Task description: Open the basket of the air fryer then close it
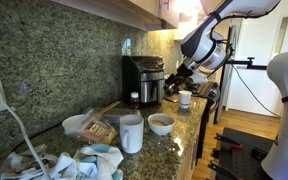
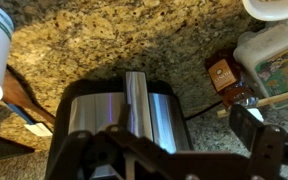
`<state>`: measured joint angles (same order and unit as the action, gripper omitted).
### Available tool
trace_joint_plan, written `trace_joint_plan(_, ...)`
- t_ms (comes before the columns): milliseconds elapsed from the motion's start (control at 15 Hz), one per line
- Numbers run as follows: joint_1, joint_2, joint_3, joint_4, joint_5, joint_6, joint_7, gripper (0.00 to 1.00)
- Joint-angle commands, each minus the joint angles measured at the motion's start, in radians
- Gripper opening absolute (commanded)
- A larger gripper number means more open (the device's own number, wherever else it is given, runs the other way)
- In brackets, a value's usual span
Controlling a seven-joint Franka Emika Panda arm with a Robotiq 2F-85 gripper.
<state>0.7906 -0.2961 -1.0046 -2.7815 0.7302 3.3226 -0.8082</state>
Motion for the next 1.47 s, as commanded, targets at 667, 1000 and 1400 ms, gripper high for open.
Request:
trace_joint_plan(667,0.275,-0.009,-0.251,0.018,-0.069,0.134,0.050,1.00)
trace_joint_plan(1000,0.274,0.001,-0.275,0.027,-0.103,0.134,0.066,1.00)
trace_joint_plan(1400,0.325,-0.011,-0.400,0.048,-0.209,0.134,0.116,1.00)
